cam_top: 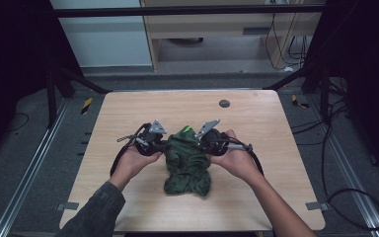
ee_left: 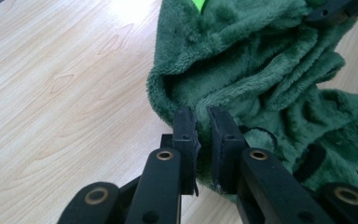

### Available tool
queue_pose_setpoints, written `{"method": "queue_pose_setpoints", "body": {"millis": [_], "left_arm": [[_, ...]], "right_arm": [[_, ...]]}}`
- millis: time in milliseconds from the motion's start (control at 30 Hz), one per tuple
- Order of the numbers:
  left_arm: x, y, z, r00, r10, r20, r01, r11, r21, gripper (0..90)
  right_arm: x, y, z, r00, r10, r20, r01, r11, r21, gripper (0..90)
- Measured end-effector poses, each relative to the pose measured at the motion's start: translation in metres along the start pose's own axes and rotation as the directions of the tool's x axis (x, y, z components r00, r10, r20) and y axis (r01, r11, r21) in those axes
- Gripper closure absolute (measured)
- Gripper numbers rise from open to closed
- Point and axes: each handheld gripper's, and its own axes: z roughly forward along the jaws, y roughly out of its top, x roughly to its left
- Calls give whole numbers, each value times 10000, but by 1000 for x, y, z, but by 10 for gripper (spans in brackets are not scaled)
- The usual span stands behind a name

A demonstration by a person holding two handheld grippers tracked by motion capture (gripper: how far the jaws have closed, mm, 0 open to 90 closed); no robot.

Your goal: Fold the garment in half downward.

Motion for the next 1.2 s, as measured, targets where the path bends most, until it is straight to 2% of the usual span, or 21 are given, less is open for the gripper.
{"method": "queue_pose_setpoints", "body": {"millis": [67, 233, 333, 400, 567, 633, 700, 1000, 1200], "left_arm": [[6, 7, 3, 9996, -272, -44, 271, 9995, -161, 821], [18, 21, 4, 9981, -575, -208, 568, 9978, -348, 823], [20, 25, 2, 9978, -609, -280, 594, 9970, -486, 823], [16, 22, 2, 9985, -435, -346, 420, 9982, -435, 820], [8, 11, 2, 9985, -285, -463, 263, 9985, -483, 818], [-1, 4, 2, 9988, -64, -490, 41, 9988, -480, 817], [-7, -2, 2, 9989, 41, -473, -66, 9986, -517, 816], [-27, -30, -2, 9992, 45, -407, -77, 9968, -798, 806], [-37, -43, 2, 9996, 48, -265, -67, 9972, -747, 796]], "right_arm": [[-6, 3, 0, 9999, 99, 96, -99, 10000, -10, 851], [-26, 16, -2, 9986, 432, 310, -429, 9990, -123, 851], [-35, 20, -3, 9969, 653, 442, -643, 9977, -237, 851], [-35, 20, -3, 9968, 643, 470, -631, 9977, -260, 851], [-24, 12, -1, 9980, 423, 479, -407, 9986, -333, 849], [-10, 2, 0, 9984, 213, 517, -192, 9990, -405, 847], [-3, -3, 0, 9986, 122, 513, -99, 9990, -446, 846], [29, -25, -2, 9988, -284, 396, 316, 9961, -826, 841], [44, -38, 1, 9984, -431, 370, 462, 9951, -870, 827]]}}
